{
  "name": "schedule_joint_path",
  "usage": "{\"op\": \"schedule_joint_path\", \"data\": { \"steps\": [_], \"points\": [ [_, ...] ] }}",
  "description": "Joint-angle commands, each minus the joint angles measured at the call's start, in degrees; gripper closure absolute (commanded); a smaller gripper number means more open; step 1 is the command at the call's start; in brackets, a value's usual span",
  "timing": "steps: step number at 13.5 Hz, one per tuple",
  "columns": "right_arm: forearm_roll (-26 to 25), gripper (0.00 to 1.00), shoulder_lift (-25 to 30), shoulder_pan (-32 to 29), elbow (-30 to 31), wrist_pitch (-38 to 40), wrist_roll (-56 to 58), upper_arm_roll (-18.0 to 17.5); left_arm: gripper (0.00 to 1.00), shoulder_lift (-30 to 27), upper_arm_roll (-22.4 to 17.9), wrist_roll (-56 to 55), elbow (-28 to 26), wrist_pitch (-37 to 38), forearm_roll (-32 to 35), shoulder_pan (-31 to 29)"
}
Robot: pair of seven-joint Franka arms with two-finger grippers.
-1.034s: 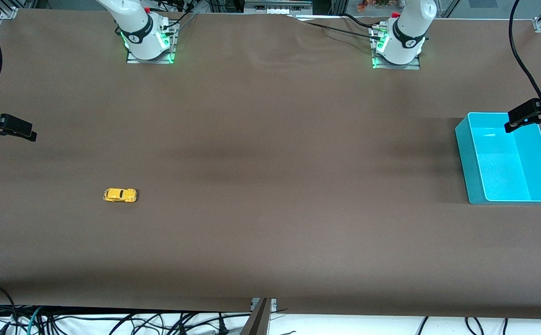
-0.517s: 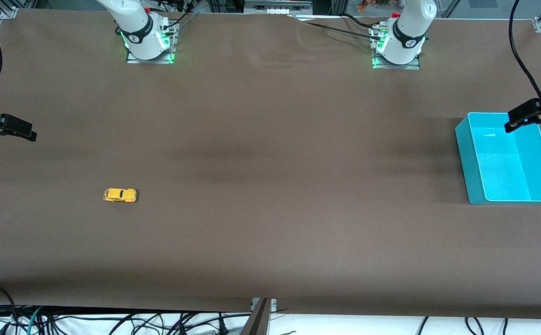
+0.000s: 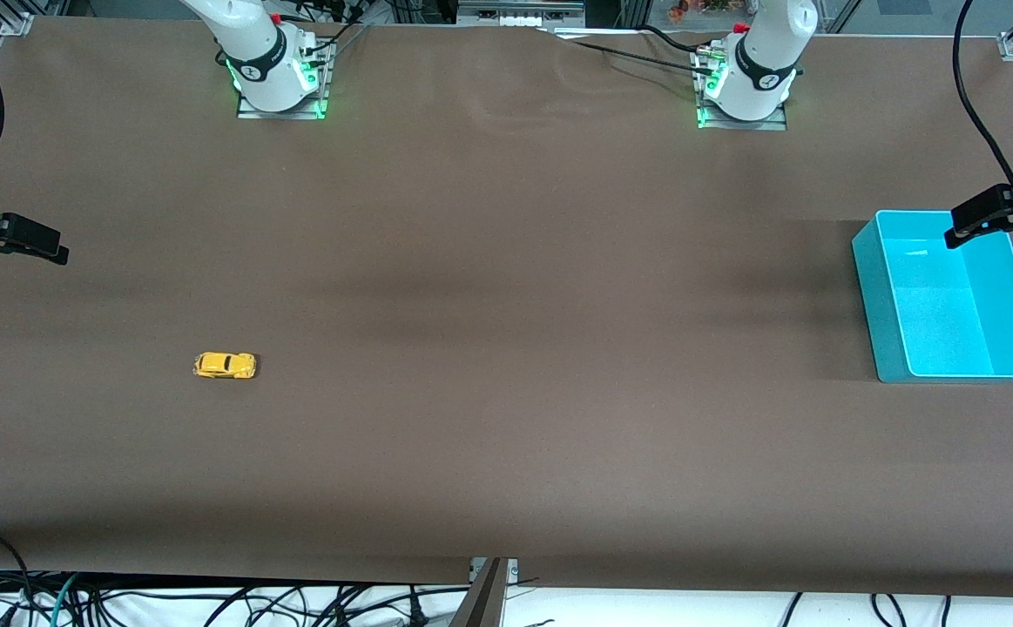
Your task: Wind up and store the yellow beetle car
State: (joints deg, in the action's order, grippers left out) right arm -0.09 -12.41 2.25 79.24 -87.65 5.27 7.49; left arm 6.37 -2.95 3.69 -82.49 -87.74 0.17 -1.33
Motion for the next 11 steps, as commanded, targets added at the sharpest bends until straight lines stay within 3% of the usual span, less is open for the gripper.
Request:
{"op": "schedule_joint_path", "data": {
  "steps": [1, 11],
  "points": [
    [0.79, 0.00, -0.16, -0.93, -0.75, -0.06, -0.35, -0.72, 0.00, -0.40, -0.30, 0.88, -0.13, 0.37, -1.05, 0.10],
    [0.09, 0.00, -0.77, -0.49, -0.49, -0.85, -0.35, -0.90, 0.00, -0.40, -0.30, 0.88, -0.13, 0.37, -1.05, 0.10]
  ]
}}
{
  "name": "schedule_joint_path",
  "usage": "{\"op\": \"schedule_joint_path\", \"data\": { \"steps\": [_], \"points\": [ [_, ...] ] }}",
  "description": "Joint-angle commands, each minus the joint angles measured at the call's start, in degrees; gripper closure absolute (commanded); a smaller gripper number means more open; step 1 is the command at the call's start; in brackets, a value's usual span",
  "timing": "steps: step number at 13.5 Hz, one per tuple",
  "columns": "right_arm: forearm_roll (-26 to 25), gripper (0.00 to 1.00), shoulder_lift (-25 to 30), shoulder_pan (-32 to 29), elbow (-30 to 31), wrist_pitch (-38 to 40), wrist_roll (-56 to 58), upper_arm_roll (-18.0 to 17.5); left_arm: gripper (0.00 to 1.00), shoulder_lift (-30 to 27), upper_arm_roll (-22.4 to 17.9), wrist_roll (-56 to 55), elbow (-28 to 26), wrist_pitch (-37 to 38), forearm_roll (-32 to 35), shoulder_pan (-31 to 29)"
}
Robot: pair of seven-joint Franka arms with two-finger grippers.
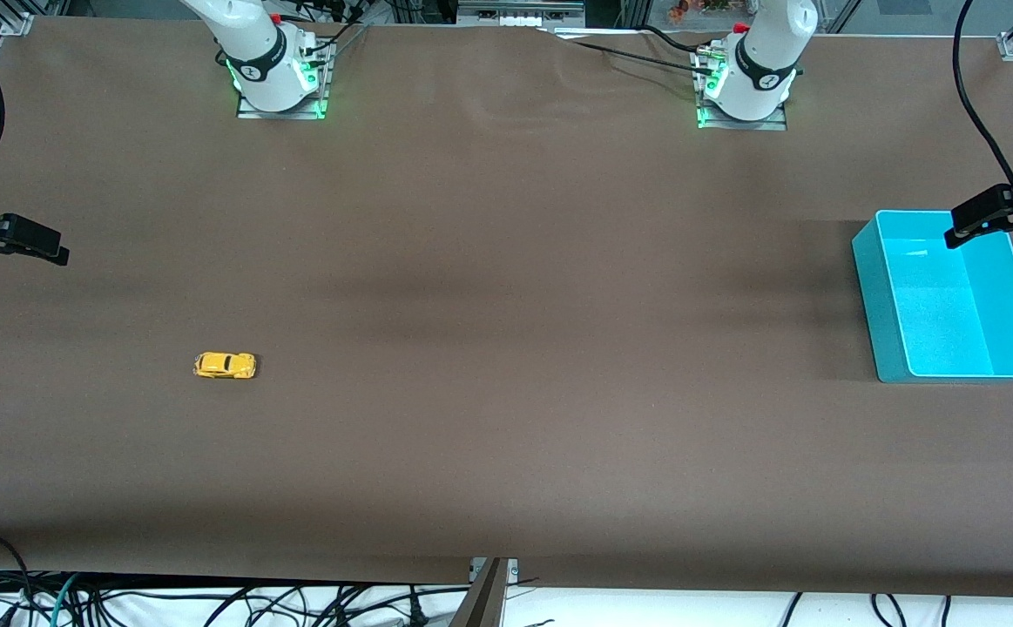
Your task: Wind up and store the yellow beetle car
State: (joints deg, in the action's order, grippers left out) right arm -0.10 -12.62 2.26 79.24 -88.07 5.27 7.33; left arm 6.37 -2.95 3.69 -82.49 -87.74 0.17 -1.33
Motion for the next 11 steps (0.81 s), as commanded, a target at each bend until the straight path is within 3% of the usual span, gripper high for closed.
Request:
{"op": "schedule_joint_path", "data": {
  "steps": [1, 11],
  "points": [
    [0.01, 0.00, -0.65, -0.51, -0.49, -0.44, -0.52, -0.65, 0.00, -0.40, -0.30, 0.96, -0.13, 0.37, -1.05, 0.10],
    [0.10, 0.00, -3.90, -0.68, -0.22, -0.35, 6.42, -0.74, 0.00, -0.40, -0.30, 0.97, -0.13, 0.37, -1.05, 0.10]
  ]
}}
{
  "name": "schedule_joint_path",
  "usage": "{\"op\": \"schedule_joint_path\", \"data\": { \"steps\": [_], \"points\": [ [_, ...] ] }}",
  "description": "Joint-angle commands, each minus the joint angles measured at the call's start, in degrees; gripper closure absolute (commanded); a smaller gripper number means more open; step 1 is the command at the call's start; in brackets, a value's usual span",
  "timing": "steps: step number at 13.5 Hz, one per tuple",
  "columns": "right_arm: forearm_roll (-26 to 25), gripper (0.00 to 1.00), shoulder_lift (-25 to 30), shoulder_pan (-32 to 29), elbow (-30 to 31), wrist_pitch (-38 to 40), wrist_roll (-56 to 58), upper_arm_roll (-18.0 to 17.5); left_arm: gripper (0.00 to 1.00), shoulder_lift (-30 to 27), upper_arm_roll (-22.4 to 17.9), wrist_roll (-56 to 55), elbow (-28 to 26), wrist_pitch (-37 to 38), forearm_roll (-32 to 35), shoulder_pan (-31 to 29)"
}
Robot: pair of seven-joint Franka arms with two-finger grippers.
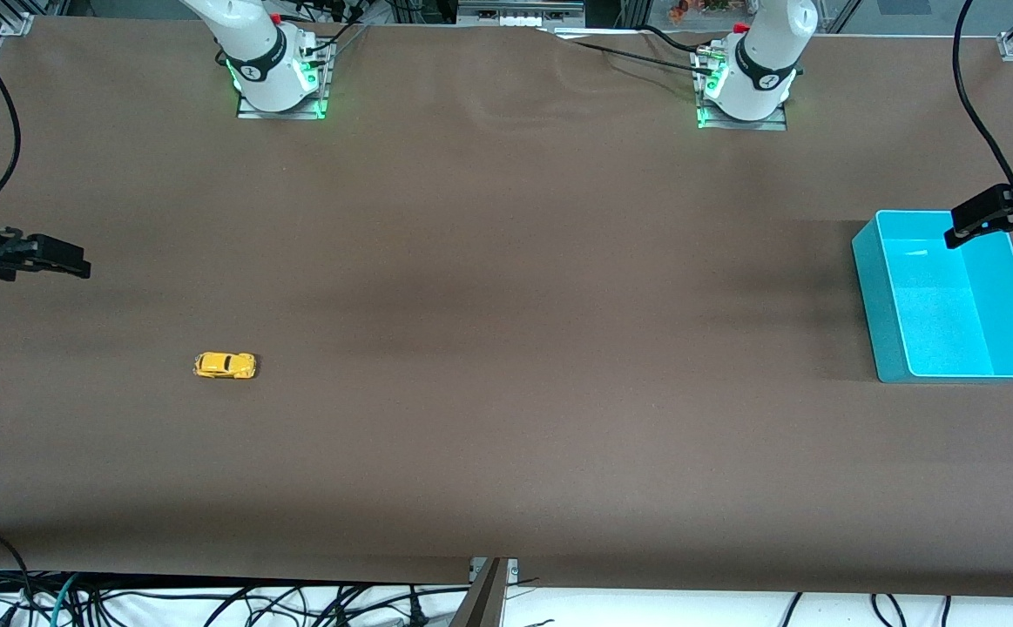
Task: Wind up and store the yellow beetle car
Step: 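Move the right gripper down over the yellow beetle car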
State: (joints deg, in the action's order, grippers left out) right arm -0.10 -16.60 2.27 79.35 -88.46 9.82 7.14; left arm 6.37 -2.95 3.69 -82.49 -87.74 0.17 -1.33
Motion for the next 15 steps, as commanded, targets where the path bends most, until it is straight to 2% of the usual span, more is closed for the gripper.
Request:
{"op": "schedule_joint_path", "data": {
  "steps": [1, 7, 12, 15],
  "points": [
    [0.01, 0.00, -0.10, -0.61, -0.34, -0.04, 1.96, -0.54, 0.00, -0.40, -0.31, 0.96, -0.13, 0.37, -1.05, 0.10],
    [0.01, 0.00, -2.29, -0.25, -0.25, -1.18, 10.29, -0.63, 0.00, -0.40, -0.31, 0.96, 0.05, 0.37, -1.05, 0.01],
    [-1.04, 0.00, -5.54, 0.97, -0.08, -5.13, 28.21, -0.63, 0.00, -0.40, -0.31, 0.96, -0.04, 0.37, -1.05, 0.01],
    [-1.04, 0.00, -6.51, 1.59, 2.11, -9.17, 36.99, -0.72, 0.00, -0.40, -0.31, 0.96, 0.05, 0.37, -1.05, 0.01]
  ]
}}
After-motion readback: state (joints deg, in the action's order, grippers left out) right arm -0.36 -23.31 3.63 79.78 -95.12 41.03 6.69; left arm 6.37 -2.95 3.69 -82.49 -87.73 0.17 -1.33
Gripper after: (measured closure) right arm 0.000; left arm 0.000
